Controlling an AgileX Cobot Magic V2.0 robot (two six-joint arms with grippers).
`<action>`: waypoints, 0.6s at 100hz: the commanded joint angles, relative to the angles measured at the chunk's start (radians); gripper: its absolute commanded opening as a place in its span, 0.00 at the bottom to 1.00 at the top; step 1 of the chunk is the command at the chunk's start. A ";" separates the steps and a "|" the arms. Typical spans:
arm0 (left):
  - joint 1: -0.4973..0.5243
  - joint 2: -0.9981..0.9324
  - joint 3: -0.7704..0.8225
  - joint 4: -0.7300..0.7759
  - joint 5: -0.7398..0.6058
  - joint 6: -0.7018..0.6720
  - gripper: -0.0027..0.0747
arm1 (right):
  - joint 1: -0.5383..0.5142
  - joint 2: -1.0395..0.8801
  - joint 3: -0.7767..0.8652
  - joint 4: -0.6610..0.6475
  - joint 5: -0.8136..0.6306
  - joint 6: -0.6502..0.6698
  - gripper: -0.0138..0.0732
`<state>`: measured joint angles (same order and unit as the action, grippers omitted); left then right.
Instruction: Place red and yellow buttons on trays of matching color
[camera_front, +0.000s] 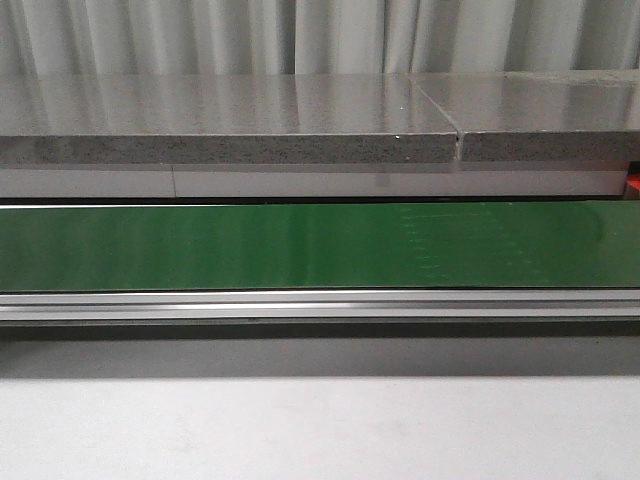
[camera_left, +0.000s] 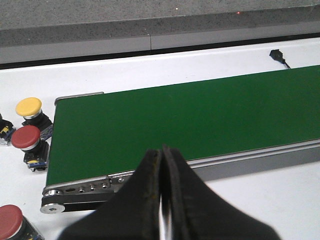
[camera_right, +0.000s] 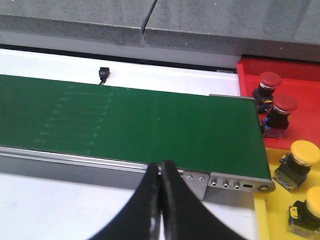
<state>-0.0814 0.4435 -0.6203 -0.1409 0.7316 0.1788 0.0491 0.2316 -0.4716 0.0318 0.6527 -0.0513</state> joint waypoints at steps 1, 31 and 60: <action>-0.008 0.004 -0.024 -0.020 -0.065 -0.001 0.01 | 0.004 0.011 -0.023 -0.007 -0.070 -0.009 0.08; -0.008 0.004 -0.023 -0.020 -0.065 -0.001 0.01 | 0.004 0.011 -0.023 -0.007 -0.070 -0.009 0.08; 0.015 0.078 -0.017 0.126 -0.078 -0.171 0.01 | 0.004 0.011 -0.023 -0.007 -0.070 -0.009 0.08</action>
<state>-0.0814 0.4709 -0.6120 -0.0768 0.7314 0.1051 0.0491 0.2316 -0.4716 0.0318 0.6527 -0.0513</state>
